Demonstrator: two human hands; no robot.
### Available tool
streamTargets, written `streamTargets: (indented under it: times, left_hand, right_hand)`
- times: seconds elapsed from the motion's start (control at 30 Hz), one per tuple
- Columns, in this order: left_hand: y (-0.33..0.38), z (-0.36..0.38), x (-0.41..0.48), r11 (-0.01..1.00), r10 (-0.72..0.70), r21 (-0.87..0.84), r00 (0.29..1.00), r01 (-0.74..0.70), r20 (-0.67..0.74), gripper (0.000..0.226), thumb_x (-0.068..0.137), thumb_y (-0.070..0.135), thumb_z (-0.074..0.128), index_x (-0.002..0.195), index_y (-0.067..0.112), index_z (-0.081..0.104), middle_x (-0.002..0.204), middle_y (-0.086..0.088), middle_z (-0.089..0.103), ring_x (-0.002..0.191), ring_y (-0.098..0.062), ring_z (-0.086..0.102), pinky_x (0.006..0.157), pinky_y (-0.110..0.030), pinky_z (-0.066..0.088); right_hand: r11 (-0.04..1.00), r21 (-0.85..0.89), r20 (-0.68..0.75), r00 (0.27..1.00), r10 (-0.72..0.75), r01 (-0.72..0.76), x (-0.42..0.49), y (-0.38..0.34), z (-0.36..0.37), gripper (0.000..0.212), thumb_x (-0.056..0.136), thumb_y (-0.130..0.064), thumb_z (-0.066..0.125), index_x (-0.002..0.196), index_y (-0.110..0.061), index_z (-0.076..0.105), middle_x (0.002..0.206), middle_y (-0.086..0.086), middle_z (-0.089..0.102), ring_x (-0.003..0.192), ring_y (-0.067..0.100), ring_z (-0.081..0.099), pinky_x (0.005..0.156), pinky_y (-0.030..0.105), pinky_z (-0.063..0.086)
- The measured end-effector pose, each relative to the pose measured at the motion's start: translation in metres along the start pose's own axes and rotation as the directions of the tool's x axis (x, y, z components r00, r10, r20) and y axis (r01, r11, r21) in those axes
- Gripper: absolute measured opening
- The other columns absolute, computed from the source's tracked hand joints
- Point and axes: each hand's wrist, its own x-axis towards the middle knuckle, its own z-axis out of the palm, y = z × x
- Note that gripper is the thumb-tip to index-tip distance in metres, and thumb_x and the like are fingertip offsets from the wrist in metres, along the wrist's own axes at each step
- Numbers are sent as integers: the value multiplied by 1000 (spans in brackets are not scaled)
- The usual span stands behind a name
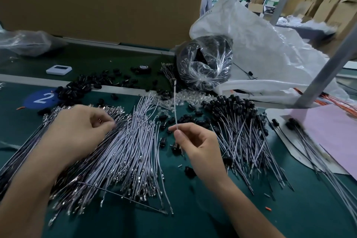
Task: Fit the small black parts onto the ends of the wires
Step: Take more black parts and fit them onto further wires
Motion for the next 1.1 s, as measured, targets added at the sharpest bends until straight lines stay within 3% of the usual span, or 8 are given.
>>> streamTargets:
  times: [0.1,0.17,0.23,0.33,0.5,0.63,0.77,1.1]
  left_hand:
    - [17,-1,-6,951,131,-291,988,-102,85,5,73,37,77,70,33,78,65,16,71,65,-10,66,61,-22,45]
    - [29,2,-10,892,213,-434,963,-123,165,13,64,43,75,74,36,79,70,9,74,63,-4,67,60,-16,48]
    - [41,9,-13,819,288,-559,935,-128,209,17,62,39,75,76,30,80,66,0,72,53,-6,61,49,-13,44]
    - [51,23,-12,697,317,-708,935,-117,158,17,62,31,78,76,21,80,66,-9,72,57,-14,66,49,-16,47]
    - [60,43,-7,608,227,-790,971,-81,75,15,61,24,80,73,15,78,68,-10,73,60,-17,71,51,-18,52]
    - [63,51,-1,402,177,-914,976,46,127,23,54,30,83,73,17,78,72,-8,74,60,-16,70,50,-18,52]
    - [62,62,2,275,150,-958,981,81,126,22,55,31,82,73,19,79,71,-2,73,58,-10,65,51,-16,51]
    - [62,72,3,257,133,-964,986,64,101,21,55,31,82,73,20,79,69,2,71,56,-7,60,53,-16,48]
  right_hand:
    - [947,-259,-141,963,-230,188,-1,2,-1,13,87,-11,71,98,-14,78,88,-5,68,83,8,62,73,17,48]
    - [901,-344,-173,926,-336,263,-2,3,0,14,85,-13,74,99,-15,77,96,-4,68,95,11,62,83,21,50]
    - [873,-384,-151,912,-381,301,-3,4,0,15,85,-13,74,99,-14,77,100,-4,71,100,9,64,87,21,51]
    - [901,-334,-78,945,-319,276,-3,4,-1,13,88,-12,71,100,-12,77,92,-6,75,88,4,68,78,24,55]
    - [938,-248,-54,963,-263,242,-3,2,-2,10,93,-14,65,97,-12,74,75,-6,70,69,11,66,63,33,54]
    - [941,-261,-100,963,-249,216,1,3,-7,9,92,-12,66,94,-11,75,73,-6,69,65,9,63,59,22,50]
    - [941,-276,-125,963,-240,199,4,6,-10,9,89,-10,68,93,-13,76,78,-8,71,70,6,64,62,16,49]
    - [932,-322,-137,966,-219,166,7,12,-12,9,88,-10,70,93,-15,75,80,-7,70,71,6,64,63,18,50]
